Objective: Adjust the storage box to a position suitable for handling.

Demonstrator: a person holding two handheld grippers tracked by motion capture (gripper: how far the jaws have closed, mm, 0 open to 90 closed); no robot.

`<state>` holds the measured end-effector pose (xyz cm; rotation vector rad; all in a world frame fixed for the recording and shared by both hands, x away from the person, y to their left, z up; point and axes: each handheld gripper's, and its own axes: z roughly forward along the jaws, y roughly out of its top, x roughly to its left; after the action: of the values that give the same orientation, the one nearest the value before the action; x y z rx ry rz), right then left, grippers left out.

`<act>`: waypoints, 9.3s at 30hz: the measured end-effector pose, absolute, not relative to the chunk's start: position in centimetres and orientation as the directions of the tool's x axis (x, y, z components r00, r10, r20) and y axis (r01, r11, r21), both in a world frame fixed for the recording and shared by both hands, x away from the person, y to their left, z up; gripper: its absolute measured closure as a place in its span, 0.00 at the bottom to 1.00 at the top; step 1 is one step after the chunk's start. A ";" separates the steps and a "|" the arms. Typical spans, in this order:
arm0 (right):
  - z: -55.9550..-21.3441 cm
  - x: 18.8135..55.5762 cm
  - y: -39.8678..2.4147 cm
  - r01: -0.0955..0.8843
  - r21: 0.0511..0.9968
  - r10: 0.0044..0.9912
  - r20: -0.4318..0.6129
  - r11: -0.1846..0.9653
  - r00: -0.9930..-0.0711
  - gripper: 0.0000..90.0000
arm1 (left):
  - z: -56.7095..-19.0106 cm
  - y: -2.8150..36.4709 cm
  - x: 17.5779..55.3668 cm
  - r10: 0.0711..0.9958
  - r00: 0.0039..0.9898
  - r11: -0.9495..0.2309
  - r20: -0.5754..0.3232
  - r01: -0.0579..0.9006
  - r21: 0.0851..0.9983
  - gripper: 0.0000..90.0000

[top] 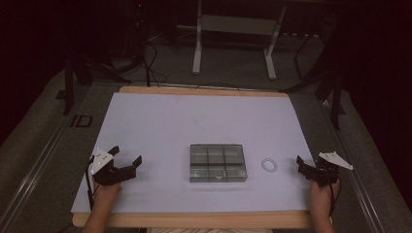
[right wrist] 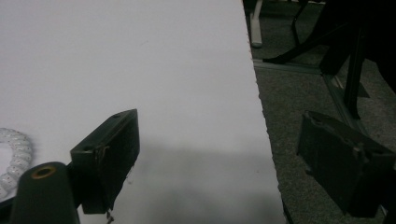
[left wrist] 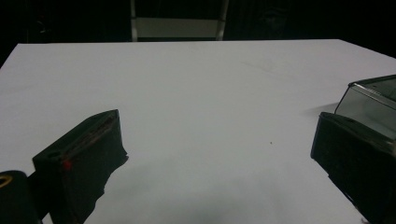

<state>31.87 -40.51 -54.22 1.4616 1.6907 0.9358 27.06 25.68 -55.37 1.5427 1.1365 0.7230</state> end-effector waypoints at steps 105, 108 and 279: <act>-53.9 33.9 -28.0 0.247 0.784 0.339 0.049 0.570 -0.940 1.00 | -53.3 12.5 30.9 0.418 0.903 -0.556 -0.097 0.339 0.759 1.00; -54.1 33.8 -27.9 0.249 0.783 0.340 0.051 0.571 -0.939 1.00 | -53.3 12.4 31.0 0.424 0.901 -0.556 -0.096 0.342 0.758 1.00; -50.1 41.7 -21.5 0.545 0.791 0.780 0.146 0.278 -0.609 0.58 | -51.0 9.2 40.8 0.771 0.593 -0.190 -0.231 0.562 0.805 0.65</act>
<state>41.71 -21.46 -50.15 1.2173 2.2800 1.2421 40.75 9.19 -51.04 1.8761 1.0739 0.2786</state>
